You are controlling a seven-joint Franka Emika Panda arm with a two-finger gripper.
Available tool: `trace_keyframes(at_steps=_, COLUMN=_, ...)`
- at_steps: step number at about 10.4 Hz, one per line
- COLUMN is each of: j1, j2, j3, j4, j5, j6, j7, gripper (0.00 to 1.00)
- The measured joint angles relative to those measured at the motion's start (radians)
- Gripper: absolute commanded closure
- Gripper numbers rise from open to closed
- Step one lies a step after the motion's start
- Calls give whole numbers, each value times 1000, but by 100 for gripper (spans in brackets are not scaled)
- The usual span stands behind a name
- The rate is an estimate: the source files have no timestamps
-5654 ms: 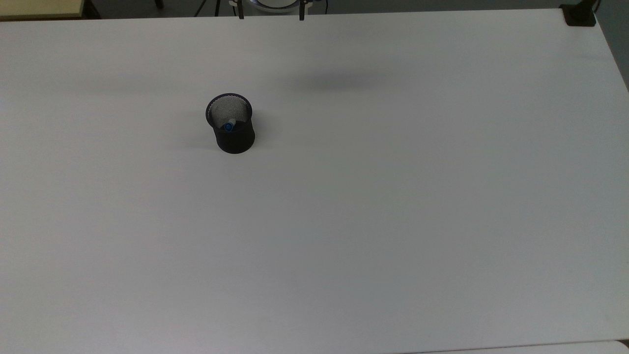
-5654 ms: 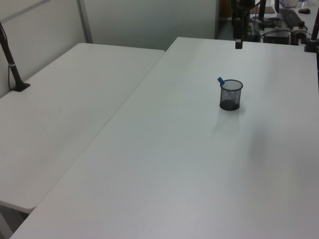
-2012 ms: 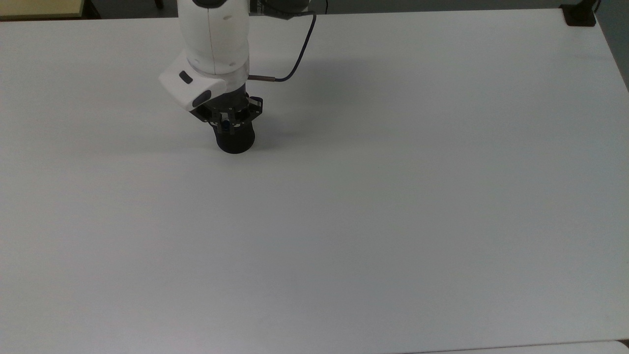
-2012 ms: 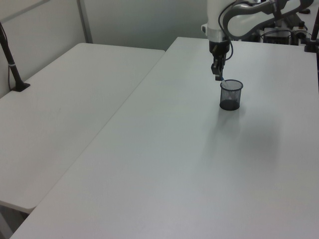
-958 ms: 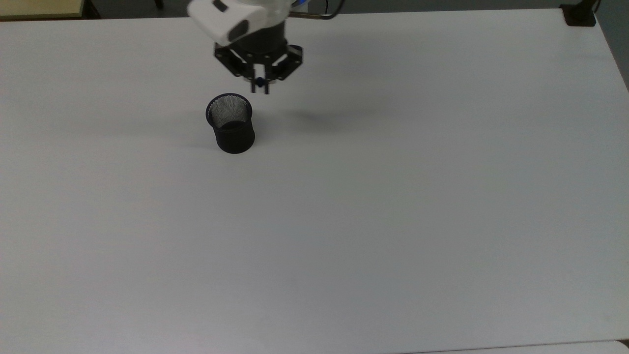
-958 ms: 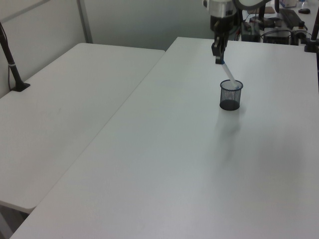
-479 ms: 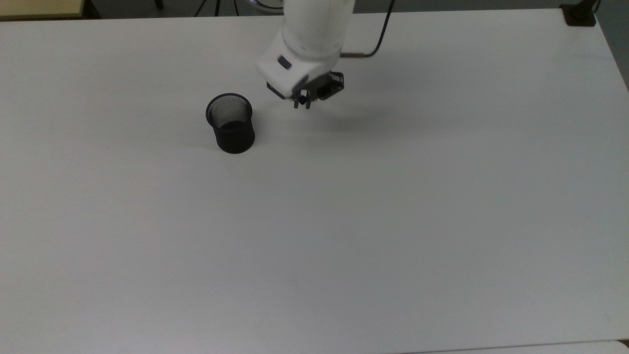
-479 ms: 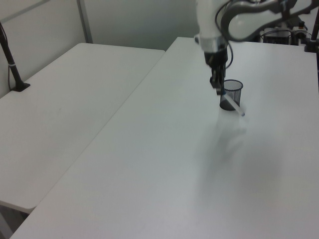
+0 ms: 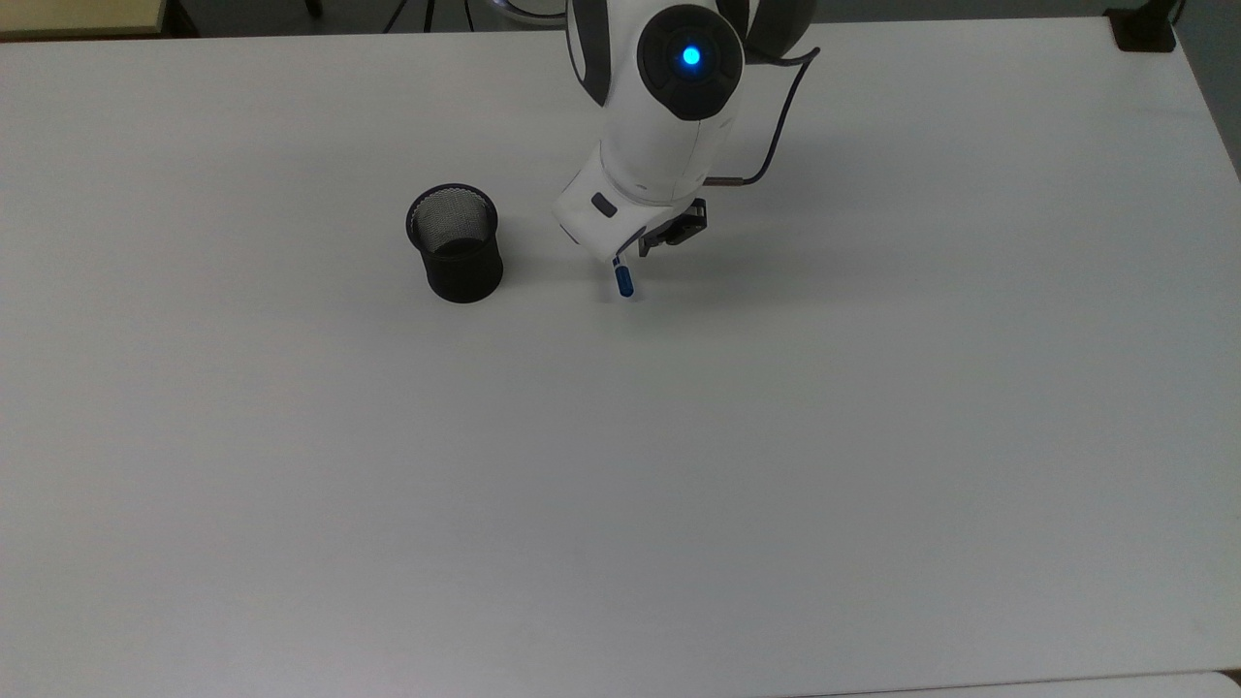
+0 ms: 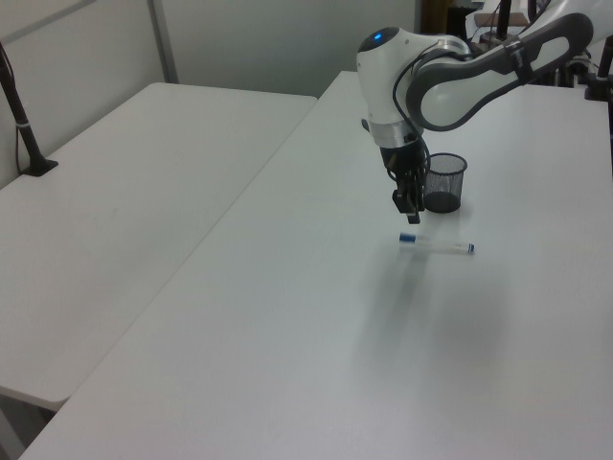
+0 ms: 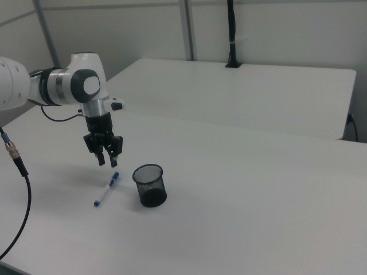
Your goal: Remove the marker
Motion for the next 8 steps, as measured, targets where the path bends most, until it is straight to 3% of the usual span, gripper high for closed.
trace_keyframes(at_steps=4, j1=-3, j2=-30, j3=-3, j4=52, j5=0, j6=0, j7=0, gripper=0)
trace_keyframes(at_steps=8, j1=-34, j2=-190, j3=-8, j4=56, j5=-1, j6=-51, j7=0, gripper=0)
